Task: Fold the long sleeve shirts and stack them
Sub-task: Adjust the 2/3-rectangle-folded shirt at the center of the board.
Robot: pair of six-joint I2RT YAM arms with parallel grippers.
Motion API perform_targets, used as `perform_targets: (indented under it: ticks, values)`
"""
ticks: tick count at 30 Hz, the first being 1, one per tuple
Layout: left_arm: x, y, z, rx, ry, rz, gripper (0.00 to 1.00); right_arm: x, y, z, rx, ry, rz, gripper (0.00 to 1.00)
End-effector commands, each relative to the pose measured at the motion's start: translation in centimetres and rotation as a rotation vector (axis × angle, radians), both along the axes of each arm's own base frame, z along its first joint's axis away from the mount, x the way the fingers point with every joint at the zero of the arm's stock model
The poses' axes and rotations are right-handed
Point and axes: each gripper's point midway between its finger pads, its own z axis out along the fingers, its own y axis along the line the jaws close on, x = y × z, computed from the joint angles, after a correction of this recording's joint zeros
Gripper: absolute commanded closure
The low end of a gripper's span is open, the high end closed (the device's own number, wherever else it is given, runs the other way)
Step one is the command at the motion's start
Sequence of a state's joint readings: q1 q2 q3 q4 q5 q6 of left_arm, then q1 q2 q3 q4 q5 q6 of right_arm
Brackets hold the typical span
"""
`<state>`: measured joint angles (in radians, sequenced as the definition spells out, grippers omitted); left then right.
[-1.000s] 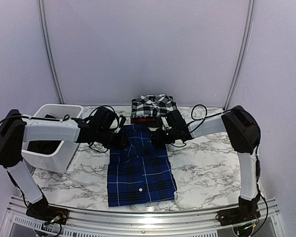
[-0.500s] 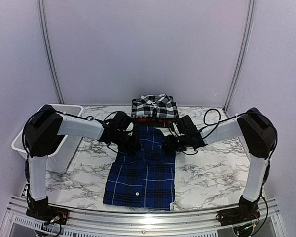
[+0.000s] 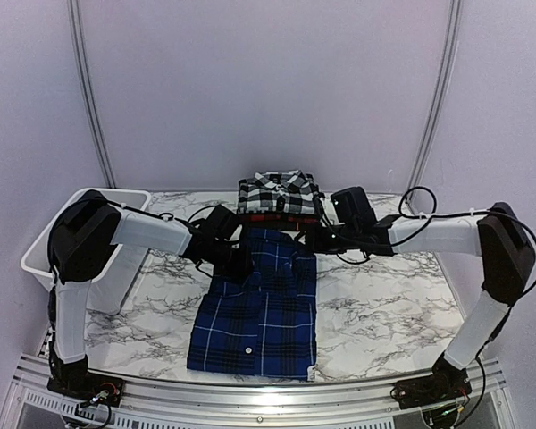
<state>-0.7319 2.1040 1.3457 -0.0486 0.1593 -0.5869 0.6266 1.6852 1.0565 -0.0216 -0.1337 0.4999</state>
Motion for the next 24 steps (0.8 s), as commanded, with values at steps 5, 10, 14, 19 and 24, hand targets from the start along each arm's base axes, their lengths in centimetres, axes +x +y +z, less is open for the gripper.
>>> perform_targets:
  ticks: [5,10,14,19,24]
  values:
    - [0.6,0.6,7.1,-0.048,-0.131,-0.014,0.84,-6.9,4.2,-0.7,0.016,0.061,0.123,0.65]
    - [-2.9,2.6,10.5,-0.08,-0.165,-0.038,0.76,-12.9,6.2,-0.4,0.02,0.084,0.17,0.65]
    - [-8.2,3.6,11.0,-0.108,-0.125,-0.086,0.76,-17.8,8.5,-0.5,0.053,0.124,0.224,0.65]
    - [-16.1,4.8,9.6,-0.121,-0.04,-0.136,0.92,-23.6,12.0,-0.5,0.091,0.165,0.27,0.64]
    - [-21.1,5.8,7.9,-0.164,0.032,-0.136,0.97,-26.3,11.9,-1.7,0.143,0.214,0.182,0.65]
